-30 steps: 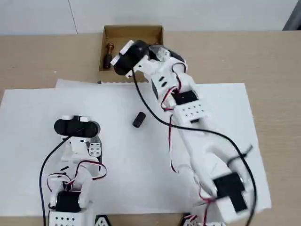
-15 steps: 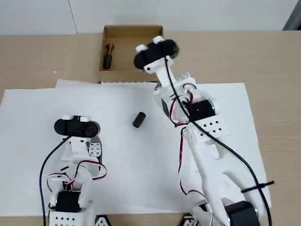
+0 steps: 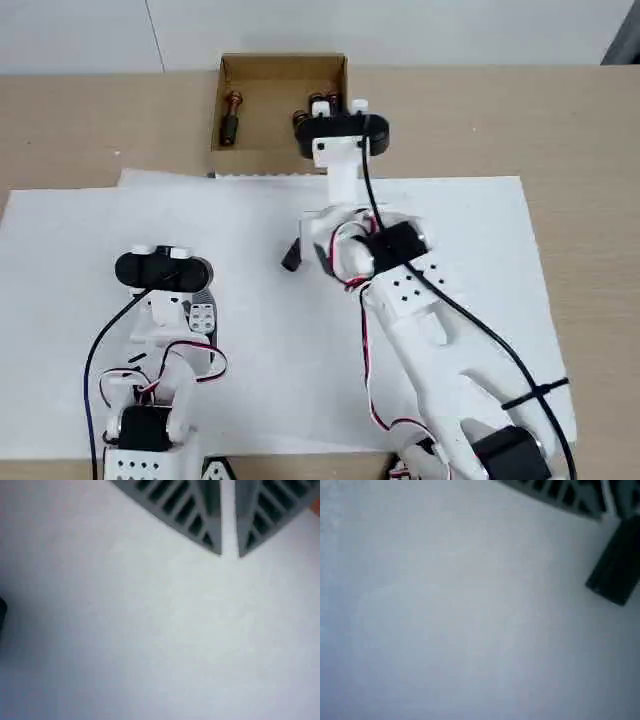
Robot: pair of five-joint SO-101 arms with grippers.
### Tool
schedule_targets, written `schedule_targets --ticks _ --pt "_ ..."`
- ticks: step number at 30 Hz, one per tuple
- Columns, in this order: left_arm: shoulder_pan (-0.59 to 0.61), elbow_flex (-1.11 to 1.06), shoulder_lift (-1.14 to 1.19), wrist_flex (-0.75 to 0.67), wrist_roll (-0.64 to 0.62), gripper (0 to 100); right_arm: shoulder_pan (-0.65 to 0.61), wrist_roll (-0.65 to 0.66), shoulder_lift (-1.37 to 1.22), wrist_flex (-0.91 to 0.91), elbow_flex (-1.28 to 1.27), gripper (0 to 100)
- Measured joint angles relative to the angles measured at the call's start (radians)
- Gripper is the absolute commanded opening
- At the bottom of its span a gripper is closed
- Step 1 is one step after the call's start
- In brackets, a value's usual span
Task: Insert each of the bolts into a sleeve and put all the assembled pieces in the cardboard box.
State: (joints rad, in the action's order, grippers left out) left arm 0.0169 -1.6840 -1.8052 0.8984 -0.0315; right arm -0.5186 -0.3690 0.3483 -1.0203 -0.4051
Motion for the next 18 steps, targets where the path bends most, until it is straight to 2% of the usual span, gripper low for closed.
schedule_targets --ticks 9,15,18 --pt "0.0 0.0 0.0 0.0 0.0 1 -0.026 -0.121 -0.213 0.0 0.072 0.9" --pt "0.0 0.0 0.0 0.0 0.0 1 -0.038 -0.141 -0.405 0.0 0.247 18.6" --pt "0.0 0.0 0.0 0.0 0.0 1 -0.055 -0.153 -0.48 0.0 0.318 21.0"
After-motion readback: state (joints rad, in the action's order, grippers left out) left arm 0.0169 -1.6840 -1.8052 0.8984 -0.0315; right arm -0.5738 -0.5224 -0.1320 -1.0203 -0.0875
